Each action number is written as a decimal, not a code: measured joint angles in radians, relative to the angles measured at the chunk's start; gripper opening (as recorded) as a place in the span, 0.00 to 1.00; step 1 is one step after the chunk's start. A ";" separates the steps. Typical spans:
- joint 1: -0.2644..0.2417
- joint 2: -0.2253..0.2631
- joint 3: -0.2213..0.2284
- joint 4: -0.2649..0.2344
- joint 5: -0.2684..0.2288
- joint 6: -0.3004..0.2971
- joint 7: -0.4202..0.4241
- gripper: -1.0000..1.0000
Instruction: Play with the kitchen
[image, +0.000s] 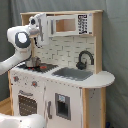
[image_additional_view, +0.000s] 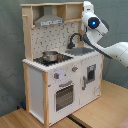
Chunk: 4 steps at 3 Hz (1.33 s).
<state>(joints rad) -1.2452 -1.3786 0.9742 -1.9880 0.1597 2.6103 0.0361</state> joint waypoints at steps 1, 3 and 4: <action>0.000 0.000 -0.006 0.104 0.000 0.000 0.006 1.00; 0.071 -0.019 -0.082 0.258 -0.008 -0.004 -0.050 1.00; 0.146 -0.083 -0.081 0.249 -0.011 -0.004 -0.080 1.00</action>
<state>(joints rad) -1.0990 -1.4619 0.8928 -1.7394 0.1485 2.6063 -0.0435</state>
